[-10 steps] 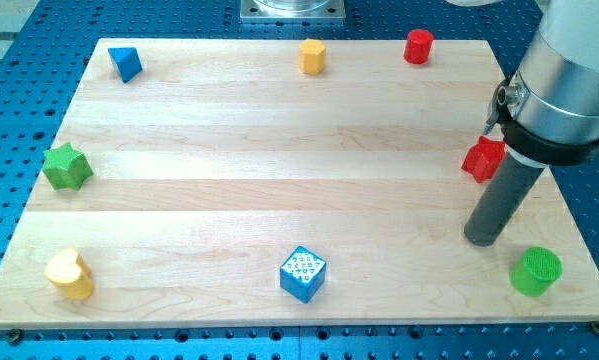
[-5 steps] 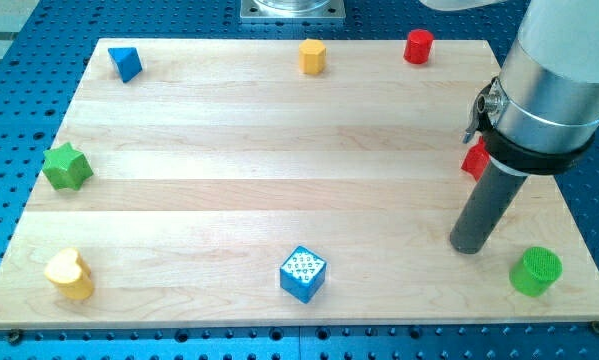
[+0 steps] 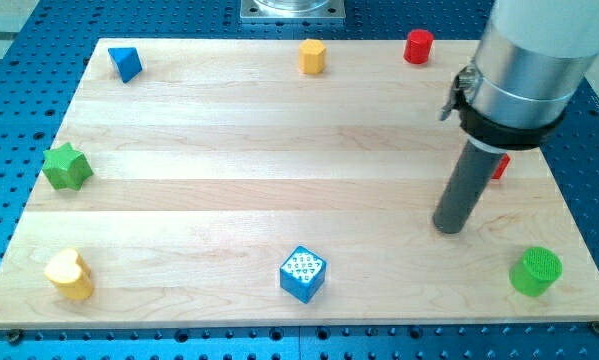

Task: Push red circle into green star

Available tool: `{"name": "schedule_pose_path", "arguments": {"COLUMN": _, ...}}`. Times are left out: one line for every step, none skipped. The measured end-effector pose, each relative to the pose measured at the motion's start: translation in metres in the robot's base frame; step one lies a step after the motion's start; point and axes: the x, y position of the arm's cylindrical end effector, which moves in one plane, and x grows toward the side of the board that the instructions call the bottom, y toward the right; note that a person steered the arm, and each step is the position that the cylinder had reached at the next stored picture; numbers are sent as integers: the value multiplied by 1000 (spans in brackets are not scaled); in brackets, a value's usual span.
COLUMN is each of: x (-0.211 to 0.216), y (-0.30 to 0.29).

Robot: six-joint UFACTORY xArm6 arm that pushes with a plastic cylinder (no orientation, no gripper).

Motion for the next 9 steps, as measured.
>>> {"name": "schedule_pose_path", "arguments": {"x": -21, "y": -20}}
{"name": "schedule_pose_path", "arguments": {"x": -40, "y": -69}}
{"name": "schedule_pose_path", "arguments": {"x": -123, "y": -72}}
{"name": "schedule_pose_path", "arguments": {"x": -160, "y": -13}}
{"name": "schedule_pose_path", "arguments": {"x": -161, "y": 27}}
{"name": "schedule_pose_path", "arguments": {"x": -169, "y": 67}}
{"name": "schedule_pose_path", "arguments": {"x": -214, "y": 90}}
{"name": "schedule_pose_path", "arguments": {"x": -283, "y": 90}}
{"name": "schedule_pose_path", "arguments": {"x": -330, "y": 75}}
